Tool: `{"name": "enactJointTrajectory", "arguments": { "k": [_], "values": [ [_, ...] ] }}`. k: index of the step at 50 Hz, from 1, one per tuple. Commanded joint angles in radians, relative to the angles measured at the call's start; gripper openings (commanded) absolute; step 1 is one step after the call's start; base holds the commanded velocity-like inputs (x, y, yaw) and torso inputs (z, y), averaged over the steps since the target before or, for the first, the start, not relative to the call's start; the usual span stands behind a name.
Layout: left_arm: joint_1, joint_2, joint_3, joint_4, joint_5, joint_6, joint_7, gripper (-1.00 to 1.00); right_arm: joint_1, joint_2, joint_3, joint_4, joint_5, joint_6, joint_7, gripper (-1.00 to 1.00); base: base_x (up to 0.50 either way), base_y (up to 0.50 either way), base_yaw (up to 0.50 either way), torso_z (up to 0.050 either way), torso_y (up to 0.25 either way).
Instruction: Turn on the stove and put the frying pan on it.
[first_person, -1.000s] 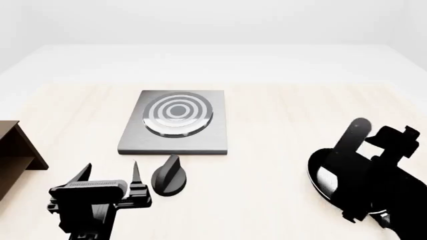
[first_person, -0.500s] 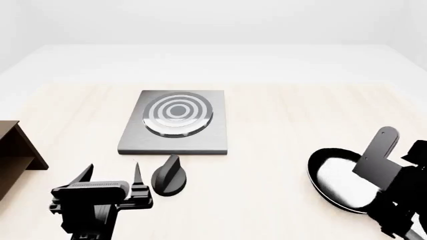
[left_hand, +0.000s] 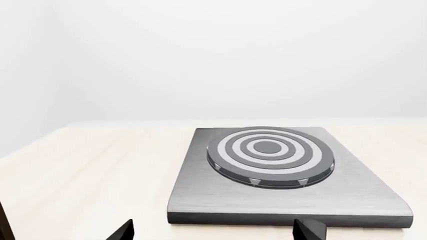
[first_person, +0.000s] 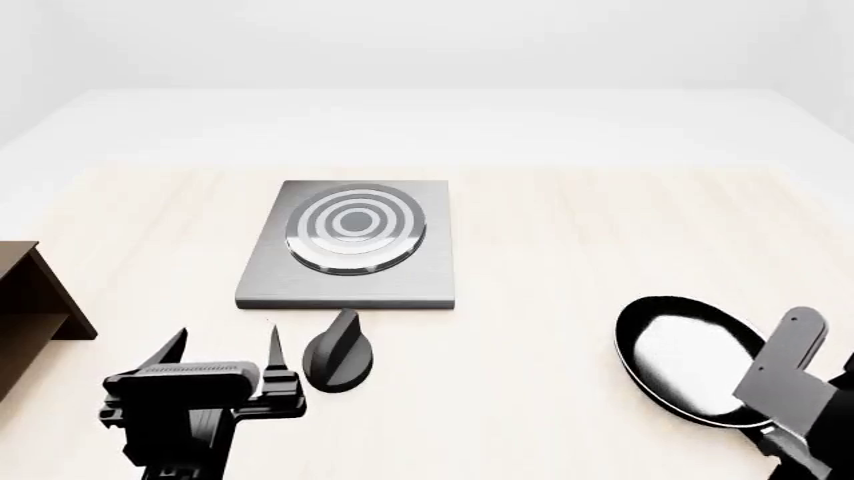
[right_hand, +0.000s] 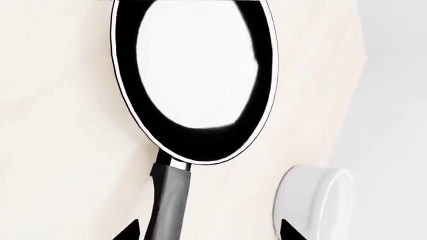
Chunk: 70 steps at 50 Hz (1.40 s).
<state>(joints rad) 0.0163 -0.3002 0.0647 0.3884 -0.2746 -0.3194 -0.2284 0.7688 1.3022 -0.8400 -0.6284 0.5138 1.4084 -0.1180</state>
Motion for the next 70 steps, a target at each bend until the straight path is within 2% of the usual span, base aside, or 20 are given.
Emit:
{"name": "enactJointTrajectory", "arguments": {
  "k": [1,29,47,70],
  "values": [
    [-0.001,-0.003,0.004,-0.004,-0.002,0.003,-0.003,1.0,-0.09,0.026,0.046,0.032,0.071,-0.053,0.057,1.0,0.0,0.0,0.0,0.0,0.0],
    [-0.002,-0.011,0.015,-0.006,-0.002,0.004,-0.016,1.0,-0.296,0.036,0.052,0.182,0.142,-0.249,0.185,1.0,0.0,0.0,0.0,0.0,0.0],
    [-0.005,-0.015,0.028,-0.012,-0.001,0.004,-0.021,1.0,-0.338,0.037,0.077,0.298,0.16,-0.328,0.232,1.0,0.0,0.0,0.0,0.0,0.0],
    [-0.007,-0.021,0.037,-0.014,-0.001,0.004,-0.03,1.0,-0.358,-0.093,0.038,0.465,0.045,-0.499,0.231,1.0,0.0,0.0,0.0,-0.001,0.0]
  ]
}}
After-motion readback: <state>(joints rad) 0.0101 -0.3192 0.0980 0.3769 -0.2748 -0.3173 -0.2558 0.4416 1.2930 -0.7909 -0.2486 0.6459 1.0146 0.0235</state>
